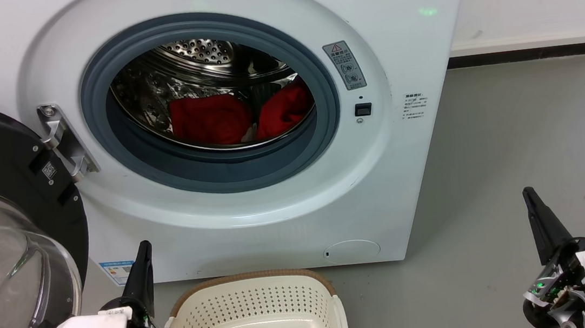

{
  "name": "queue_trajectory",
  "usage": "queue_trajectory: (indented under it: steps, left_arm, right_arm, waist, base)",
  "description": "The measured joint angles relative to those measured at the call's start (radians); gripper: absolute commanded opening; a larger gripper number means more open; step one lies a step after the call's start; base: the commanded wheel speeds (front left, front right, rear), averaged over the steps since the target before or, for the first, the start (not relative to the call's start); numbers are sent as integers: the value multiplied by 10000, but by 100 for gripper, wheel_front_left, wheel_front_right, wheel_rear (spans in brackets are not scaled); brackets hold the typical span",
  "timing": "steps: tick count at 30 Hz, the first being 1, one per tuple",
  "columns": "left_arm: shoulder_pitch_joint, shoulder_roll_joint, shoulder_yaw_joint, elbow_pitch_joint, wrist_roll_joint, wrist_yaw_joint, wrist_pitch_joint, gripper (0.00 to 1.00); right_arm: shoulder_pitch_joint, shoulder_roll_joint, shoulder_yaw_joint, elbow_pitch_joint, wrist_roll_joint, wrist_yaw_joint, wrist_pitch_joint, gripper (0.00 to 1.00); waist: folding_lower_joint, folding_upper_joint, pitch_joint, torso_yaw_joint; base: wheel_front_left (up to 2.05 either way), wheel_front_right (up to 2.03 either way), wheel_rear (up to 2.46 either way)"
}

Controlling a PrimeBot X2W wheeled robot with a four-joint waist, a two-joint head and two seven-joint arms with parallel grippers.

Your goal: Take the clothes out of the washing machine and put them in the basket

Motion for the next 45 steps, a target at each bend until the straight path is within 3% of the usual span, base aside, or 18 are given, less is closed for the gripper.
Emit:
queue_trajectory:
  steps: [27, 28, 45]
  left_arm:
    - [0, 0, 0, 0, 0, 0, 0, 0]
    - [12, -2, -8, 31, 2, 0, -2, 100]
    - [616, -48, -77, 148, 410, 13, -581, 100]
  right_arm:
    - [0, 0, 2, 0, -2, 0, 2, 0]
    - [16, 0, 2, 23, 0, 2, 0, 100]
    - [653, 52, 109, 219, -587, -2, -596, 100]
  waist:
    - [0, 0, 0, 0]
    - [0, 0, 0, 0]
    - [1, 0, -8, -14]
  base:
    - [0, 0, 0]
    - [0, 0, 0]
    - [0, 0, 0]
